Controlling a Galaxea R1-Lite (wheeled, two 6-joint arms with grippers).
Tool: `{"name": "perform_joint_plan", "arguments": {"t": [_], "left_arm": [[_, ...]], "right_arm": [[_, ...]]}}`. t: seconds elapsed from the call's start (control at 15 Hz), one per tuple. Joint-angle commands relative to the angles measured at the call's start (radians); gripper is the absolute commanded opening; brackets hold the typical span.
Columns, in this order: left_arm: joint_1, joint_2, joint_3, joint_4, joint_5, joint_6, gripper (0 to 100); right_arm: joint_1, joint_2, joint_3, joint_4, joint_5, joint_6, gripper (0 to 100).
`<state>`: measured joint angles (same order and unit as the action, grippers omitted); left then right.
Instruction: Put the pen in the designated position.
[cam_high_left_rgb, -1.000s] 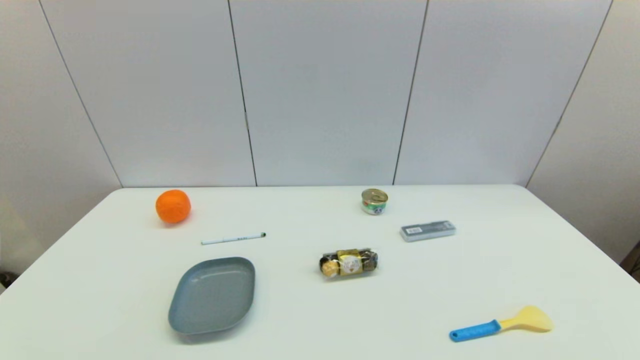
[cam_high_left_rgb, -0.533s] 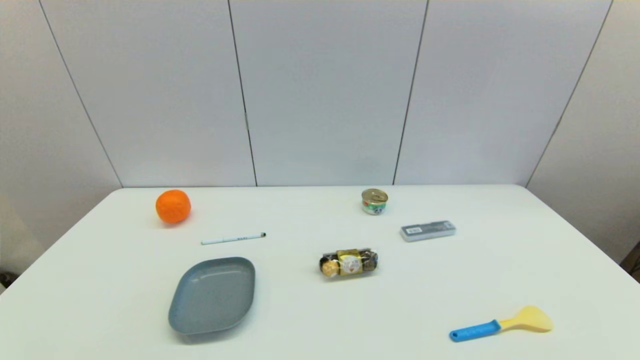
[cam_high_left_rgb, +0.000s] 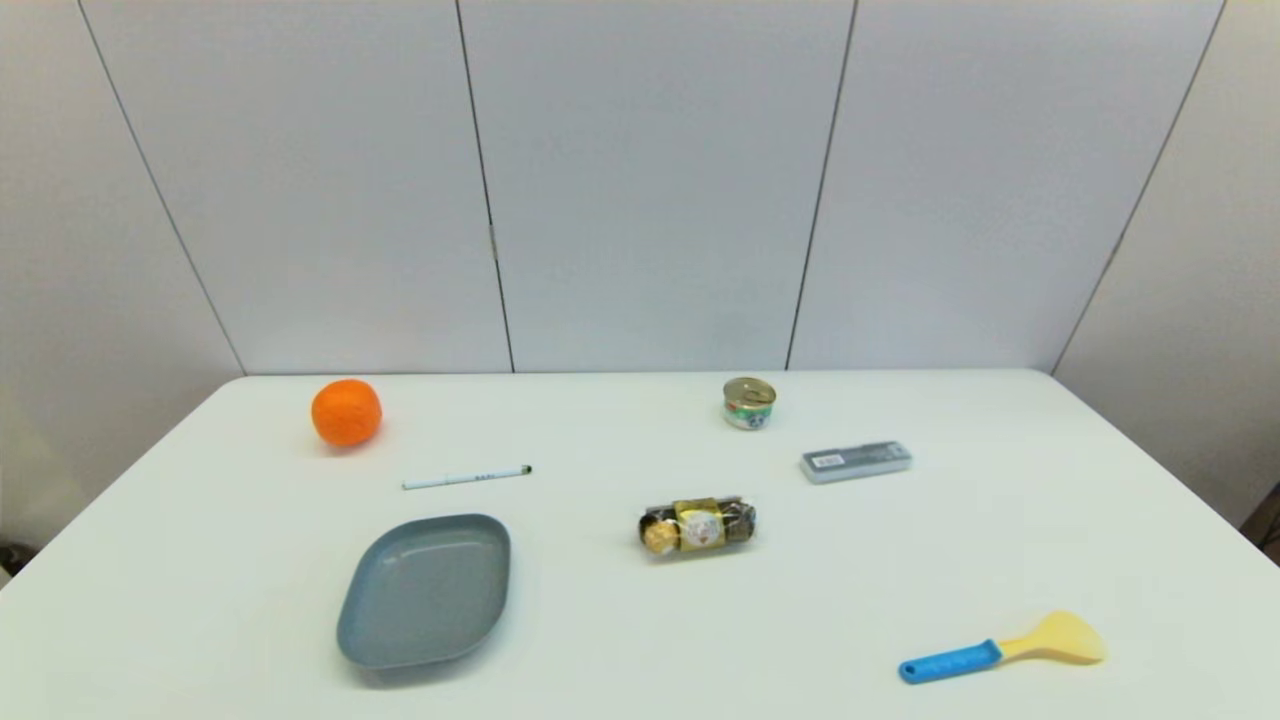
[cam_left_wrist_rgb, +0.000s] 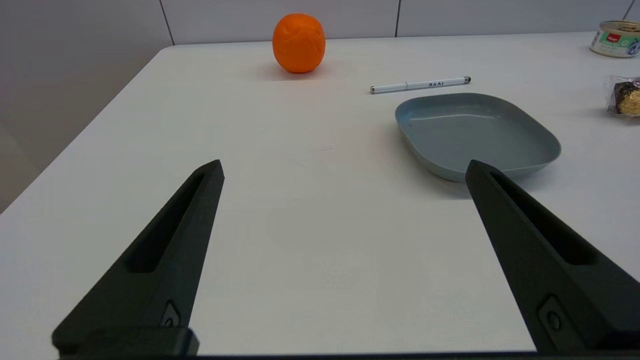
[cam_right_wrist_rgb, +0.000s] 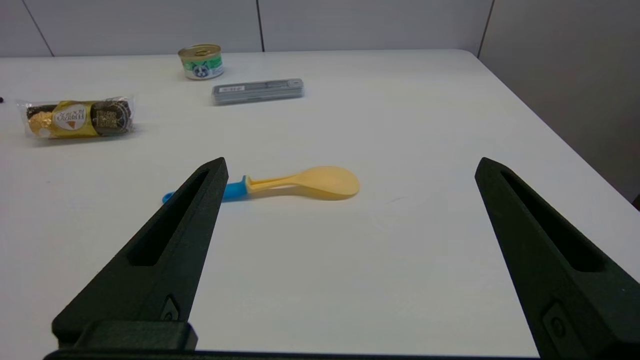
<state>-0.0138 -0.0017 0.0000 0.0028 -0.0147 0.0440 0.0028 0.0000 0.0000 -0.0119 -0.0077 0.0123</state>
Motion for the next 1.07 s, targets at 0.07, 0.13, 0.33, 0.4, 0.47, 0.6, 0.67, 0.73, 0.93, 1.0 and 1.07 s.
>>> {"name": "perform_joint_plan", "arguments": {"t": [0.07,0.13,0.33,0.4,0.47,0.6,0.67,0.73,0.93,1.0,1.07], "left_arm": [[0.000,0.002,0.000,0.000,-0.001,0.000,100],[0.000,0.002,0.000,0.000,-0.001,0.000,100],[0.000,0.002,0.000,0.000,-0.001,0.000,100],[0.000,0.002,0.000,0.000,-0.001,0.000,100],[0.000,0.002,0.000,0.000,-0.001,0.000,100],[0.000,0.002,0.000,0.000,-0.001,0.000,100],[0.000,0.002,0.000,0.000,-0.001,0.000,100],[0.000,0.002,0.000,0.000,-0.001,0.000,100],[0.000,0.002,0.000,-0.001,-0.001,0.000,100],[0.000,0.002,0.000,0.000,-0.001,0.000,100],[0.000,0.002,0.000,0.000,-0.001,0.000,100]], "right_arm": [[0.000,0.000,0.002,0.000,0.000,0.000,100],[0.000,0.000,0.002,0.000,0.000,0.000,100],[0.000,0.000,0.002,0.000,0.000,0.000,100],[0.000,0.000,0.002,0.000,0.000,0.000,100],[0.000,0.000,0.002,0.000,0.000,0.000,100],[0.000,0.000,0.002,0.001,0.000,0.000,100],[0.000,0.000,0.002,0.001,0.000,0.001,100],[0.000,0.000,0.002,0.001,0.000,0.000,100],[0.000,0.000,0.002,0.004,0.002,-0.011,100],[0.000,0.000,0.002,0.003,0.005,-0.012,100],[0.000,0.000,0.002,0.003,0.003,-0.011,100]]}}
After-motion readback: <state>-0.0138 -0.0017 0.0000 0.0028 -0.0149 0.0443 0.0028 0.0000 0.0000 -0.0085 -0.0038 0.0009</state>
